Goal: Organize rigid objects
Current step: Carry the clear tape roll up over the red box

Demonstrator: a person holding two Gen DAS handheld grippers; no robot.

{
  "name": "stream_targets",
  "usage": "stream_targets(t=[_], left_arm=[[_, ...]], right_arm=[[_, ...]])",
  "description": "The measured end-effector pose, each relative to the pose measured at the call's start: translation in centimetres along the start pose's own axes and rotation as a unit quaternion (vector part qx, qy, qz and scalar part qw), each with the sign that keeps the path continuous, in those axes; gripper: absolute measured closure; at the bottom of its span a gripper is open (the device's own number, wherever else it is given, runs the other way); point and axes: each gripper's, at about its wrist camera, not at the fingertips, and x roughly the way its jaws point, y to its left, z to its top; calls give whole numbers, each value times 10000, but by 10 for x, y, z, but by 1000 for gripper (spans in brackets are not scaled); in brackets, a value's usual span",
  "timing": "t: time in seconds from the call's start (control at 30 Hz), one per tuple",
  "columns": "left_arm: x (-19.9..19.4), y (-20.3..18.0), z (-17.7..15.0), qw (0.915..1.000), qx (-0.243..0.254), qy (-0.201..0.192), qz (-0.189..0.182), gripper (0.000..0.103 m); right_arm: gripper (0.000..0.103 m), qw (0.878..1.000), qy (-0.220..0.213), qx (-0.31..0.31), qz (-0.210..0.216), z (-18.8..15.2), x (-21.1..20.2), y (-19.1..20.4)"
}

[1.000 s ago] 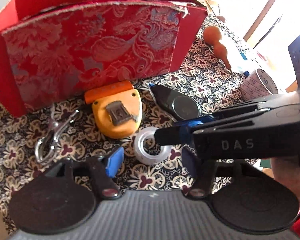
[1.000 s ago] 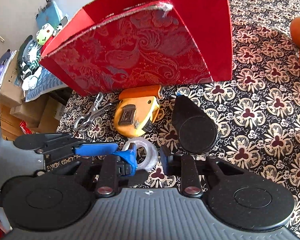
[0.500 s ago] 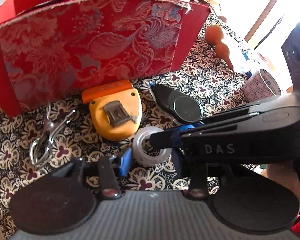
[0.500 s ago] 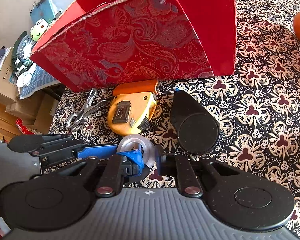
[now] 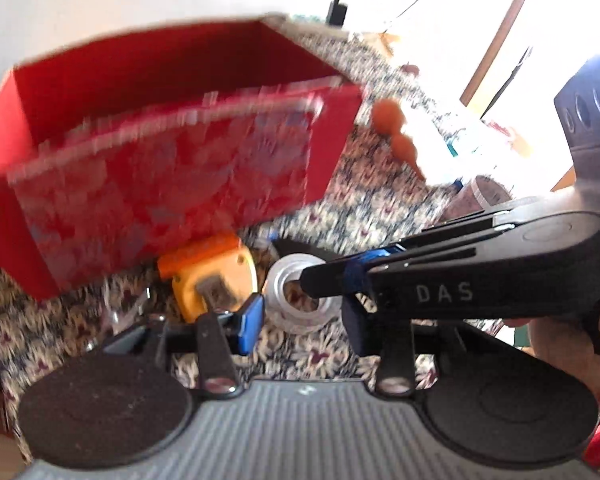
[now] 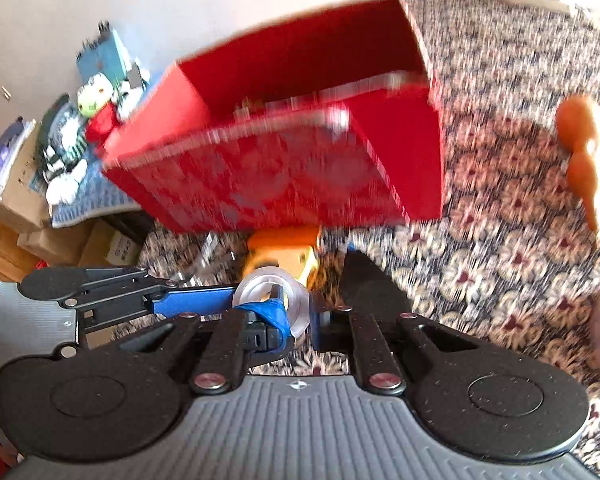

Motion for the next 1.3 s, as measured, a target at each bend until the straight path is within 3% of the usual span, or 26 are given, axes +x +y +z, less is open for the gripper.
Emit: stream_targets(t=[0.33, 0.6, 0.9, 1.3], left_arm=[[-49, -1, 62, 9947, 439, -931, 28, 63], [-55, 21, 119, 9886, 643, -1310, 383, 64], [-22, 59, 157, 9894, 486, -1196, 667, 63], [49, 108, 165, 9956, -17, -435, 825, 63]], right_arm=[[103, 9929, -1016, -616, 36, 61, -32, 18], [103, 9879, -1281, -856, 151, 117, -14, 24], [103, 9906, -1008, -924, 102, 154, 32, 16], [103, 9975, -185, -671, 145, 177, 107, -6]])
